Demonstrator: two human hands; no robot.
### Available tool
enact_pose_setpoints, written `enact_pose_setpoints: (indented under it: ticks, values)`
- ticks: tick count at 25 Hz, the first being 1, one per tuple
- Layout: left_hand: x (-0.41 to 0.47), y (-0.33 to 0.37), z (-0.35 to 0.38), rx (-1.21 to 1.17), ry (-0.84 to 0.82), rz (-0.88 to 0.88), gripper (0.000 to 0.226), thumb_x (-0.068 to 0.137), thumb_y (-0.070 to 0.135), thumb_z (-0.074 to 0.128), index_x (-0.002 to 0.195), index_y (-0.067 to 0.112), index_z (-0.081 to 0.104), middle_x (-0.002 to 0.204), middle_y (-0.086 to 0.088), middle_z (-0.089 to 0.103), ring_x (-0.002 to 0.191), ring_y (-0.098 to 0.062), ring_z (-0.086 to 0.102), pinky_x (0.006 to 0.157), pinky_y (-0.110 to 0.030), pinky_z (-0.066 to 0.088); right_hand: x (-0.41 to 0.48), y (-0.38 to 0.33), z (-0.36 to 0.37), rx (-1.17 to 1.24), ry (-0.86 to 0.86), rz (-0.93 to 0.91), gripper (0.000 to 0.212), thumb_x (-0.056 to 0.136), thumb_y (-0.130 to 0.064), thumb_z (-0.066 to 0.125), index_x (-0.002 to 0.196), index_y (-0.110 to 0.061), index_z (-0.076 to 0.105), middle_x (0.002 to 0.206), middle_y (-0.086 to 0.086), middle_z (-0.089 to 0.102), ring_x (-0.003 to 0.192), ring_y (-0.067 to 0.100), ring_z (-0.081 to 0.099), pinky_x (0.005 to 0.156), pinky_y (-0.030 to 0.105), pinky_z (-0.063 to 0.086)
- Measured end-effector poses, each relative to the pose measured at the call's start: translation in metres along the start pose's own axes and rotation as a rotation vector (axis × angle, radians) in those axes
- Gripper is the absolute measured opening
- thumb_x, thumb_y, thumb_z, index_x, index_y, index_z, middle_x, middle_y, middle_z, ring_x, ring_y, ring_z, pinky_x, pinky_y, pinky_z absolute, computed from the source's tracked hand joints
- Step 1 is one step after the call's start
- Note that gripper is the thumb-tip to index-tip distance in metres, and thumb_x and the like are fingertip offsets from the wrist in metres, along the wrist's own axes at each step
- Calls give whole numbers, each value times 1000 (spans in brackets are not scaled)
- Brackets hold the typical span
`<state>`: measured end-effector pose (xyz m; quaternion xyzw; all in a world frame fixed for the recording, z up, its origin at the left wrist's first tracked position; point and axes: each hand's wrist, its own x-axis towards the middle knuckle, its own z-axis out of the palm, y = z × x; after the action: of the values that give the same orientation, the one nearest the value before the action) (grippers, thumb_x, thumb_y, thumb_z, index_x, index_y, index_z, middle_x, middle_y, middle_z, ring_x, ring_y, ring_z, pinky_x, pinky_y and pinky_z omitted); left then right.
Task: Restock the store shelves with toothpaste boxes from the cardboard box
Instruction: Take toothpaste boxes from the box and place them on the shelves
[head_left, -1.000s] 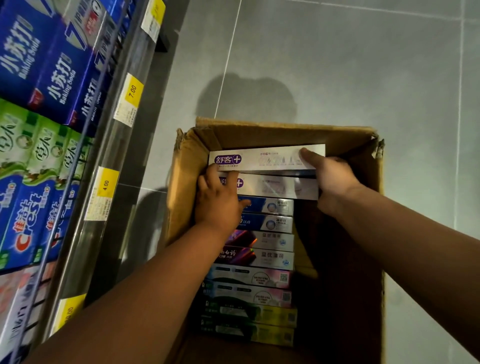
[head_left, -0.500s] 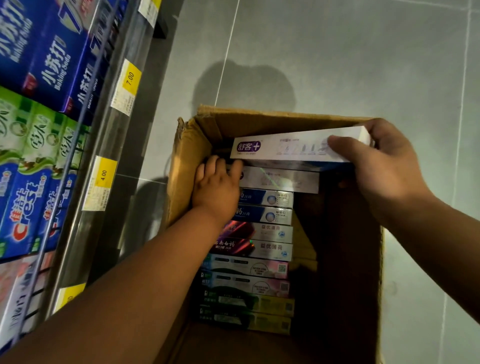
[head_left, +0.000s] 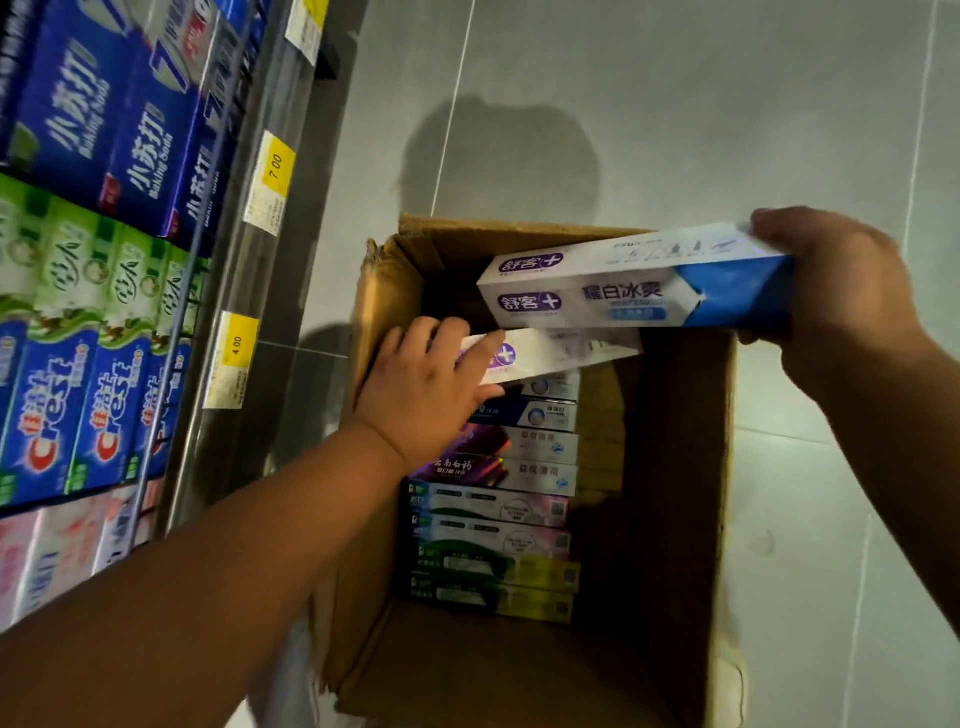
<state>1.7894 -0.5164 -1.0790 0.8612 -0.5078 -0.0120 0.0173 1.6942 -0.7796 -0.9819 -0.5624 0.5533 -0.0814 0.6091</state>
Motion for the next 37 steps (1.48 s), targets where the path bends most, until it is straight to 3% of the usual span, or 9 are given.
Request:
enact_pose_setpoints:
  ticks: [5, 9, 14, 18, 24, 29, 31, 33, 37]
  values:
    - [-9, 13, -78, -902, -177, -562, 80, 68, 44, 79, 137, 28, 43, 107, 4, 63, 94, -12, 62, 81, -31, 55, -34, -15, -10, 84, -34, 270, 16, 87, -34, 57, 85, -18, 56, 84, 5, 70, 71, 23, 69, 52, 26, 47]
    - [-32, 23, -134, -1206, -291, -732, 108, 55, 38, 81, 146, 37, 24, 109, 15, 63, 101, -1, 63, 80, -22, 56, -69, -48, -28, 60, -134, 370, 21, 87, -35, 52, 91, -15, 57, 74, 9, 75, 67, 27, 70, 70, 29, 48]
    - [-58, 21, -217, -1363, -301, -832, 111, 52, 32, 81, 145, 44, 22, 107, 14, 70, 97, -3, 68, 81, -33, 58, -121, -103, -39, -24, -256, 502, 31, 85, -38, 51, 104, -16, 61, 84, 8, 76, 55, 21, 69, 47, 19, 46]
    - [-79, 22, -295, -1436, -200, -885, 73, 69, 14, 80, 115, 59, 45, 102, 9, 74, 93, -11, 71, 77, -41, 59, -175, -149, -43, -10, -299, 530, 29, 88, -41, 51, 101, -18, 64, 83, 7, 76, 59, 19, 71, 64, 28, 53]
    - [-122, 15, -440, -1616, -41, -862, 63, 65, 28, 84, 123, 24, 61, 108, -8, 73, 95, -28, 71, 76, -40, 59, -280, -228, -49, 78, -367, 479, 64, 83, -76, 32, 96, -19, 59, 70, 4, 75, 60, 18, 72, 40, 24, 51]
    - [-152, 28, -537, -1501, 123, -880, 52, 69, -2, 80, 106, 32, 70, 80, 15, 75, 69, 2, 67, 64, -13, 52, -359, -307, -56, 119, -561, 246, 37, 95, -50, 42, 92, -17, 59, 76, 8, 72, 61, 18, 65, 49, 25, 50]
    - [-168, 35, -574, -1492, 195, -873, 50, 56, 10, 89, 96, 38, 76, 83, 13, 75, 71, 0, 66, 67, -16, 53, -389, -337, -63, 150, -631, 172, 15, 96, -22, 51, 107, -13, 54, 87, 13, 66, 62, 23, 58, 45, 25, 50]
    - [-184, 45, -613, -1534, 258, -875, 49, 59, 3, 85, 95, 36, 76, 84, 7, 75, 69, -4, 67, 65, -19, 55, -417, -358, -70, 197, -638, 134, 33, 93, -6, 54, 121, -18, 43, 90, 14, 62, 62, 28, 54, 42, 27, 51]
    - [-220, 65, -684, -1512, 336, -888, 44, 73, 5, 75, 114, 21, 68, 98, -7, 75, 81, -17, 69, 74, -31, 55, -476, -387, -77, 256, -699, 46, 27, 92, 0, 53, 110, -17, 43, 87, 8, 65, 56, 19, 67, 45, 26, 53]
